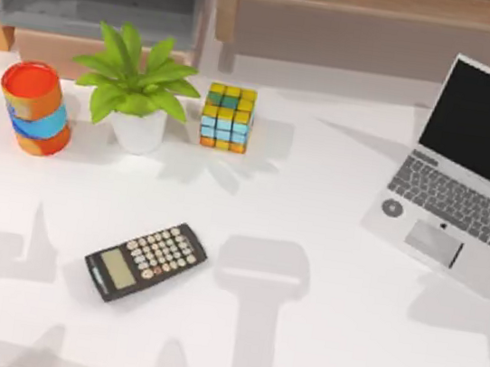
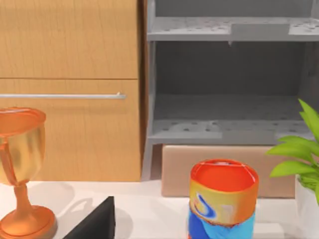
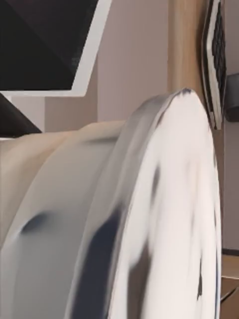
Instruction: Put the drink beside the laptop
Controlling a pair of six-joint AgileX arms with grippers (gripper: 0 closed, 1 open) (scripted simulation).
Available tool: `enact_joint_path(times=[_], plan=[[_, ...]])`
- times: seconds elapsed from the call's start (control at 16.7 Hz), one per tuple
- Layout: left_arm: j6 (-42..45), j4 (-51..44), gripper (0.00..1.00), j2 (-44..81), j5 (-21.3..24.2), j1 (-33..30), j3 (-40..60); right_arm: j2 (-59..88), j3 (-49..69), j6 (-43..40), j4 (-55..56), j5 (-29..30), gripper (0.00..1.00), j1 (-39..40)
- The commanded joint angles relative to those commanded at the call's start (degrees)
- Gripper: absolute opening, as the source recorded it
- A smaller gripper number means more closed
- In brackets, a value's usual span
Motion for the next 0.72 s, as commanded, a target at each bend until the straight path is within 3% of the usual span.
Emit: enact_joint_path(times=[0.72], plan=[[0.00,0.00,1.00,0.00,0.00,0.00,0.00,5.67,1.72,-0.37,8.10,0.06,0.00,-0.23]])
